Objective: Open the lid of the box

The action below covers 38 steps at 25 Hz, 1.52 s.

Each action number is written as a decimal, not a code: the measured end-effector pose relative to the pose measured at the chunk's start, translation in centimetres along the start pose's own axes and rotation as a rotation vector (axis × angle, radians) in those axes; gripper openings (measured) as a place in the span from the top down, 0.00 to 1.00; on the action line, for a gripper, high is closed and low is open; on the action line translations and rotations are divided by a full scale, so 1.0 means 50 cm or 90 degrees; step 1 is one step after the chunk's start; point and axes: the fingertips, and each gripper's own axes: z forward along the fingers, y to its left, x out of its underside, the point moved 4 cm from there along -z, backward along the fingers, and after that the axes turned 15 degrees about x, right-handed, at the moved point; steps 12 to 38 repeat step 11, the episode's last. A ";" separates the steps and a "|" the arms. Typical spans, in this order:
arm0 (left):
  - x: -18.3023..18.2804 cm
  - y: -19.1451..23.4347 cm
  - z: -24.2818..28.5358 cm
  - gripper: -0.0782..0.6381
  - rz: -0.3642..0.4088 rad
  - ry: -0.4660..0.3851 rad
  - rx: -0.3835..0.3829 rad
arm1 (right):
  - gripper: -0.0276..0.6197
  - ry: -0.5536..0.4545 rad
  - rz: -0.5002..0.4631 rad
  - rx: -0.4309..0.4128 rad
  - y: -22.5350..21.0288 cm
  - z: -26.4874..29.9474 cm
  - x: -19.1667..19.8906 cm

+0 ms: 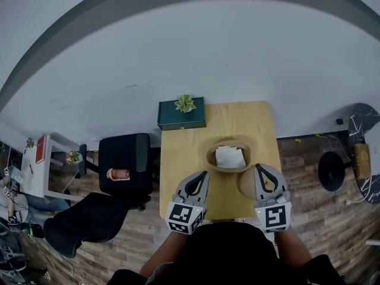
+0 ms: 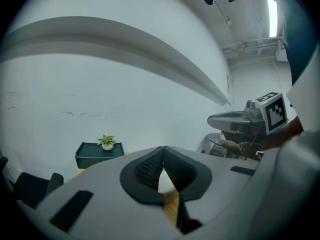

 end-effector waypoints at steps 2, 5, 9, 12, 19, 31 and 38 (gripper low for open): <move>-0.014 -0.004 -0.005 0.87 0.005 -0.010 0.001 | 0.93 -0.010 0.006 0.008 -0.004 0.001 -0.009; -0.042 -0.012 -0.012 0.87 0.019 -0.030 0.003 | 0.93 -0.019 0.017 0.013 -0.012 0.002 -0.016; -0.073 -0.019 -0.016 0.87 0.028 -0.051 0.007 | 0.93 -0.039 0.031 0.009 -0.014 0.001 -0.029; -0.085 -0.022 -0.017 0.87 0.032 -0.057 0.012 | 0.93 -0.055 0.035 0.002 -0.011 0.000 -0.039; -0.085 -0.022 -0.017 0.87 0.032 -0.057 0.012 | 0.93 -0.055 0.035 0.002 -0.011 0.000 -0.039; -0.085 -0.022 -0.017 0.87 0.032 -0.057 0.012 | 0.93 -0.055 0.035 0.002 -0.011 0.000 -0.039; -0.085 -0.022 -0.017 0.87 0.032 -0.057 0.012 | 0.93 -0.055 0.035 0.002 -0.011 0.000 -0.039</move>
